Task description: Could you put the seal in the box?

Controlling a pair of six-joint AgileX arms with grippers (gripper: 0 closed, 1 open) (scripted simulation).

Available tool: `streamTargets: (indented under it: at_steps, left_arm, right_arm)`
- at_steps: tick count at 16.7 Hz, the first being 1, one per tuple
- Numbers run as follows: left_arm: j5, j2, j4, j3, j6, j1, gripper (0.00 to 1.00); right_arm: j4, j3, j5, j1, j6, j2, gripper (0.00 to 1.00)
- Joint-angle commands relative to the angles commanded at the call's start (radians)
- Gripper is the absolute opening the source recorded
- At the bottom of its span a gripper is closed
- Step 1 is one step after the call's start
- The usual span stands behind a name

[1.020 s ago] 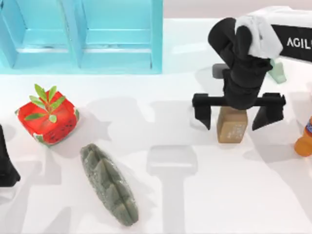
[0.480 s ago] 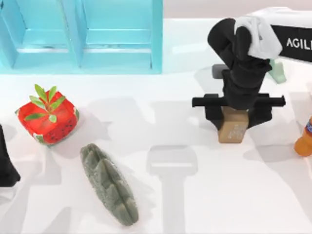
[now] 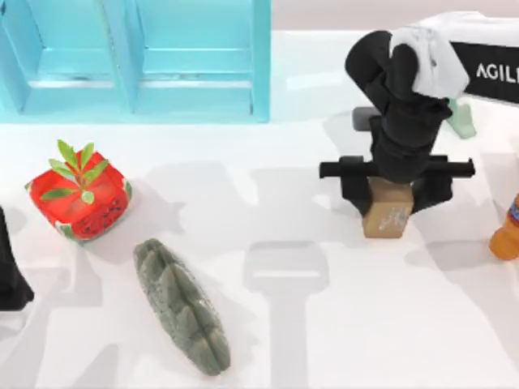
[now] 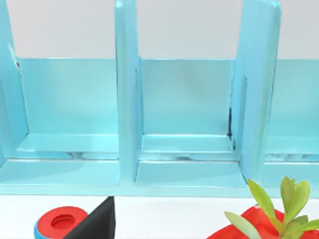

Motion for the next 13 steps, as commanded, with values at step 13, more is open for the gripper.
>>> streamTargets:
  at_steps: [13]
  left_arm:
    - [0.0,0.0,0.0,0.0,0.0,0.0,1.0]
  right_arm:
    - [-0.31,0.254,0.0,-0.004,-0.002,-0.046,0.0]
